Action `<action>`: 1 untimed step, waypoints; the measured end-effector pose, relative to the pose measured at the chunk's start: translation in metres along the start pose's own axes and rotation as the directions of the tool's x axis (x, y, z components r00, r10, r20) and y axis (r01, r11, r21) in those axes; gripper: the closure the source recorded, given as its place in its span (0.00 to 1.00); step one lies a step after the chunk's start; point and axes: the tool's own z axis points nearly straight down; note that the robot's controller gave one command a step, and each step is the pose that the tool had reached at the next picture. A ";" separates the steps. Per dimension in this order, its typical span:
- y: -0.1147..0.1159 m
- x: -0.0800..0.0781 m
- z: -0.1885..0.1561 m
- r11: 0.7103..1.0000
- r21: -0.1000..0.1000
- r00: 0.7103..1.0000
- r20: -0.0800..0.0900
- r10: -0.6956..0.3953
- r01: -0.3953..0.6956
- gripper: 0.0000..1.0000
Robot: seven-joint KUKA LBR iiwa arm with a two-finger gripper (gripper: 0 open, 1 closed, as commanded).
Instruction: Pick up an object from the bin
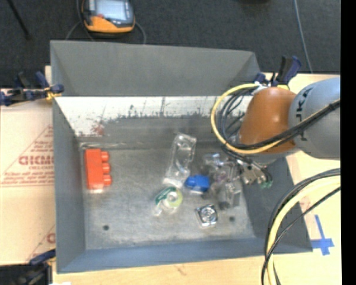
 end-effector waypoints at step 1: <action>0.034 -0.022 -0.002 0.999 0.002 0.999 0.003 0.034 -0.034 0.00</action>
Offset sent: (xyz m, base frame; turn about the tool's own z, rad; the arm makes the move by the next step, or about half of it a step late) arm 0.0081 0.0393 0.0001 0.0351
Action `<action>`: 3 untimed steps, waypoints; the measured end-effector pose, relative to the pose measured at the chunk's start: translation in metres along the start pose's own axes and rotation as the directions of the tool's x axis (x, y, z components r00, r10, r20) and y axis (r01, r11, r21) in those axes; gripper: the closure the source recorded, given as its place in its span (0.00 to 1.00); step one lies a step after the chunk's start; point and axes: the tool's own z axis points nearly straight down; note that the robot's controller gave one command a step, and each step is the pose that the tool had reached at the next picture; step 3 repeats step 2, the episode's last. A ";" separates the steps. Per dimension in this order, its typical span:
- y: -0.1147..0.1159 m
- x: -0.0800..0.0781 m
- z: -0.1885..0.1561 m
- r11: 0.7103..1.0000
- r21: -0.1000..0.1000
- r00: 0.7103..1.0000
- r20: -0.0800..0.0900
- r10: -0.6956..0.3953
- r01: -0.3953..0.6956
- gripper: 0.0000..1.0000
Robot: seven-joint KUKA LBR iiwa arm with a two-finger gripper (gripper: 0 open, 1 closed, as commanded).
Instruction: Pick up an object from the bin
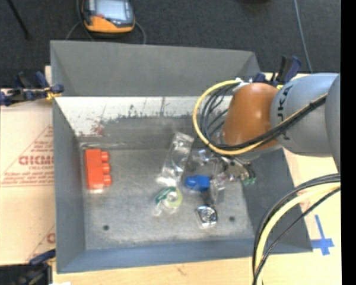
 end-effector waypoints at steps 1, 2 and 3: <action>-0.001 0.001 0.000 1.000 0.001 1.000 -0.001 -0.002 0.002 1.00; -0.025 -0.015 -0.128 1.000 0.004 1.000 0.006 0.009 -0.009 1.00; -0.025 -0.015 -0.128 1.000 0.004 1.000 0.006 0.009 -0.009 1.00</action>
Offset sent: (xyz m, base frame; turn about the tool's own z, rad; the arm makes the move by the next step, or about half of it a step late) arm 0.0000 0.0000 0.0000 0.0000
